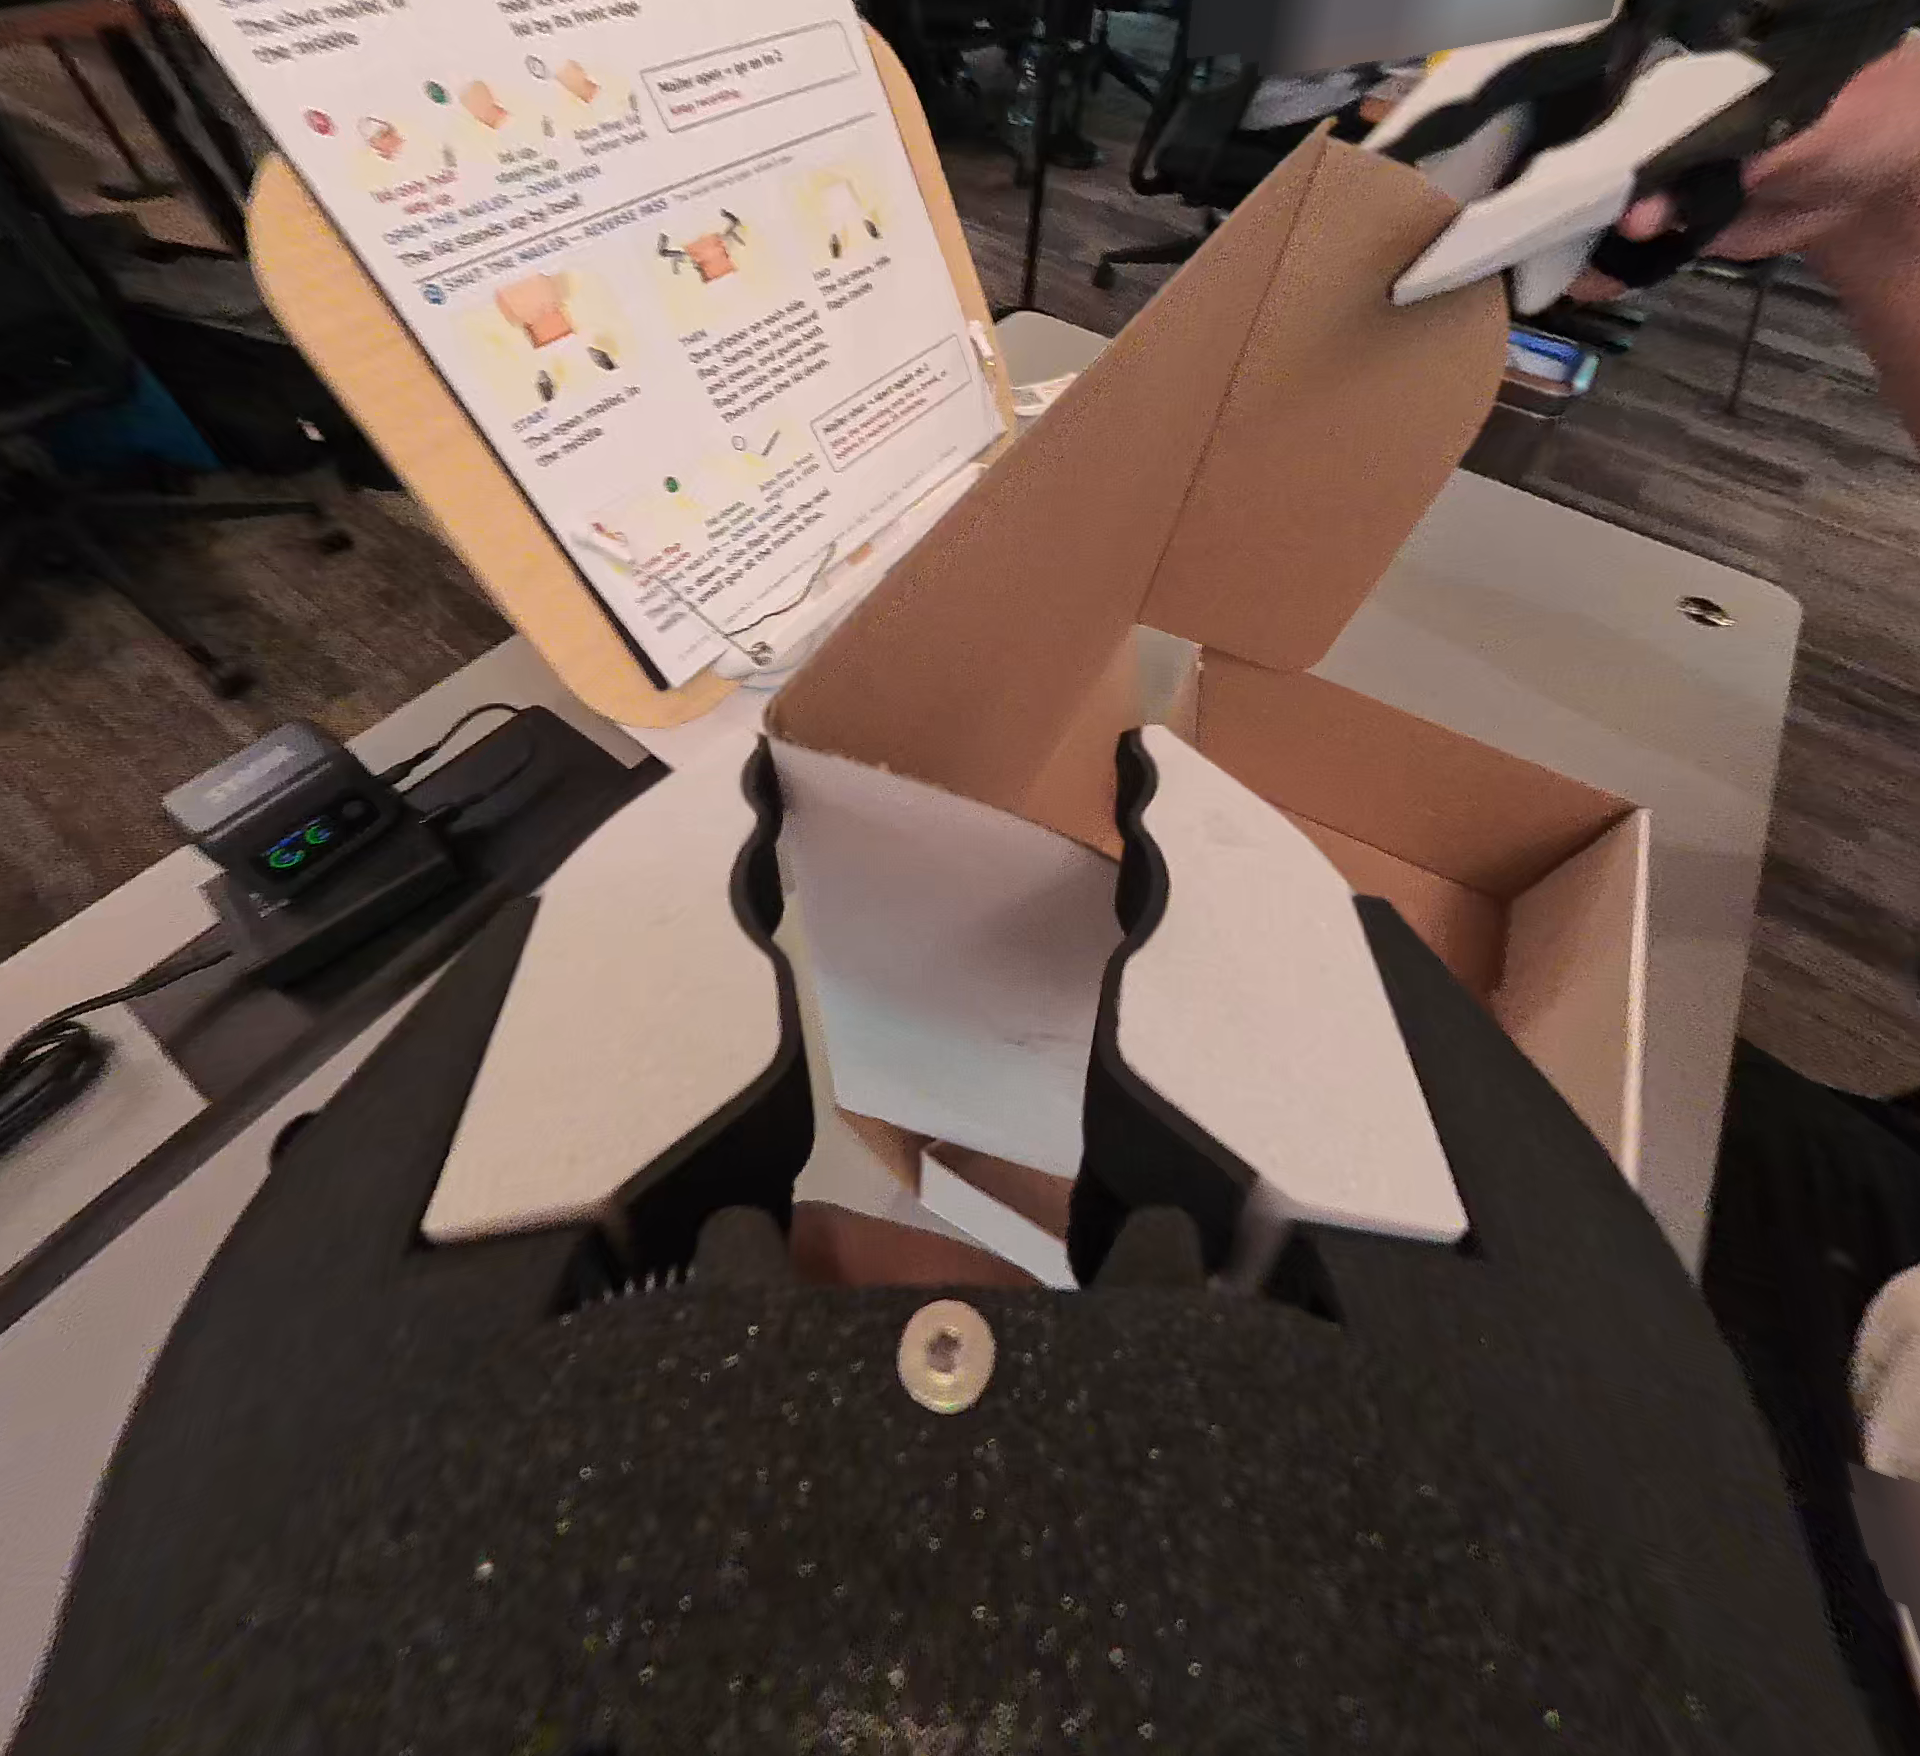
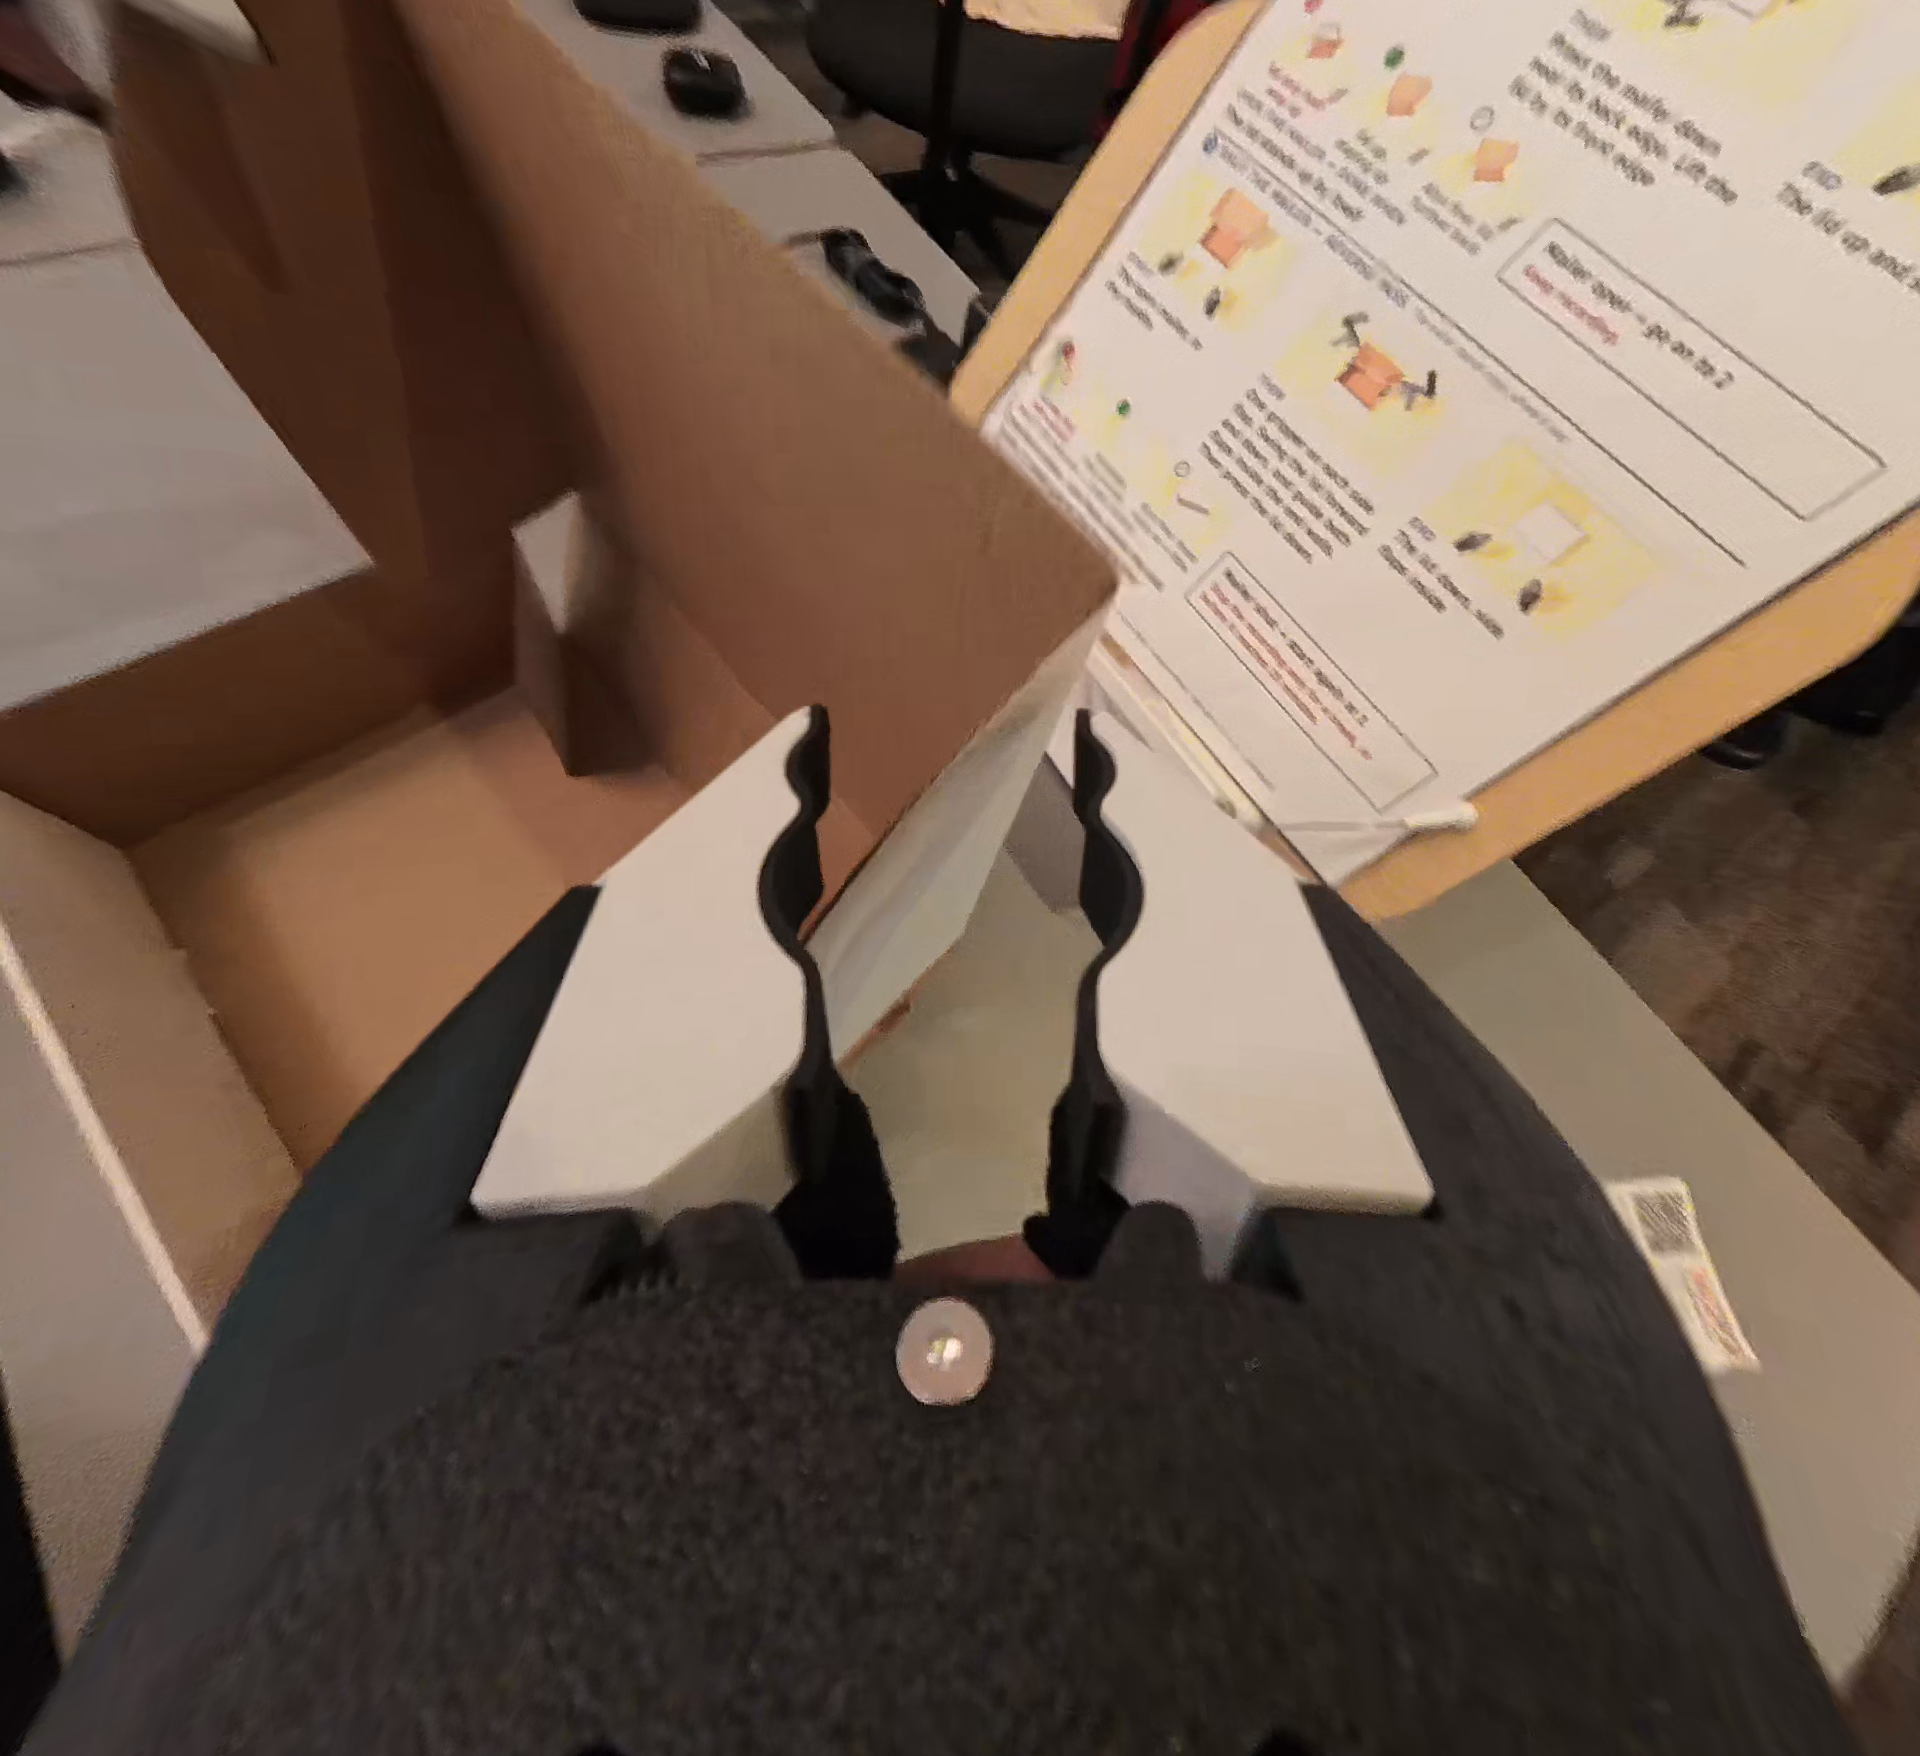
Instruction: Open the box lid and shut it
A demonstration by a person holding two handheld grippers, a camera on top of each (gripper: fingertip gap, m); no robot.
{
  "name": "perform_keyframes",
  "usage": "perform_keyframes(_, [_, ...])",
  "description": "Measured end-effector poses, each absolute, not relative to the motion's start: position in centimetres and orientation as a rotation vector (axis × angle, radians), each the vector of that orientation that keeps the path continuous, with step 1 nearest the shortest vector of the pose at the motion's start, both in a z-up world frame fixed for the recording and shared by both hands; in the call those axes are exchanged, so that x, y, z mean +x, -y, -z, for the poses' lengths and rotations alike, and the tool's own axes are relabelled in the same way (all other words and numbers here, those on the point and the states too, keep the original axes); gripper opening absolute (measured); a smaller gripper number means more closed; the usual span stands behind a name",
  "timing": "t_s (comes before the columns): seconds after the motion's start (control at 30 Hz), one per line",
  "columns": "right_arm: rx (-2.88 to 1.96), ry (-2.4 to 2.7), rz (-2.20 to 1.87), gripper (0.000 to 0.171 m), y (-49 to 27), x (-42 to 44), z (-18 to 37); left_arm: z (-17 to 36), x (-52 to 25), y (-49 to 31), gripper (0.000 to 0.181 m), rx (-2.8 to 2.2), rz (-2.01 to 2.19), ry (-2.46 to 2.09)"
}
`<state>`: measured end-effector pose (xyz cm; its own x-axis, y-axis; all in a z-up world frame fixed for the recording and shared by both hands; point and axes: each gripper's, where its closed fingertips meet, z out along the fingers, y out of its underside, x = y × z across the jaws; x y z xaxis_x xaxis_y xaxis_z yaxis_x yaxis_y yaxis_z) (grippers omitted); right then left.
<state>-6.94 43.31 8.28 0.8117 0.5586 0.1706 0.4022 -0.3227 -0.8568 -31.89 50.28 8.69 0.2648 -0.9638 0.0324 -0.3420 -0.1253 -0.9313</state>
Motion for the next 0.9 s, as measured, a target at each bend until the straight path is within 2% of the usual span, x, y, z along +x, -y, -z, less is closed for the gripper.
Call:
perform_keyframes(0.23, [-2.001, 0.657, -0.017, 0.047, -39.8, -6.4, -2.6, -9.0, -35.1, -49.1, 0.061, -1.611, 0.917, -0.976])
perform_keyframes(0.33, [-2.010, 0.639, 0.124, 0.029, -39.6, -6.6, -1.1, -7.9, -34.8, -47.1, 0.060, -1.677, 0.916, -0.965])
perform_keyframes(0.4, [-1.998, 0.597, 0.295, 0.011, -39.9, -6.2, -1.1, -7.4, -34.8, -46.8, 0.050, -1.754, 0.817, -0.919])
perform_keyframes(0.5, [-2.022, 0.543, 0.444, 0.010, -39.6, -6.4, -0.7, -5.6, -34.4, -46.0, 0.030, -1.854, 0.646, -0.939])
perform_keyframes(0.67, [-2.042, 0.370, 0.369, 0.008, -38.3, -7.5, -0.2, -4.2, -34.0, -44.7, 0.018, -1.872, 0.424, -0.917])
perform_keyframes(0.77, [-2.042, 0.254, 0.218, 0.007, -37.3, -8.2, -0.1, -4.1, -33.7, -43.6, 0.017, -1.847, 0.398, -0.887])
perform_keyframes(0.9, [-2.030, 0.246, 0.239, 0.006, -36.9, -7.7, 0.0, -4.4, -33.8, -43.7, 0.016, -1.872, 0.367, -0.910])
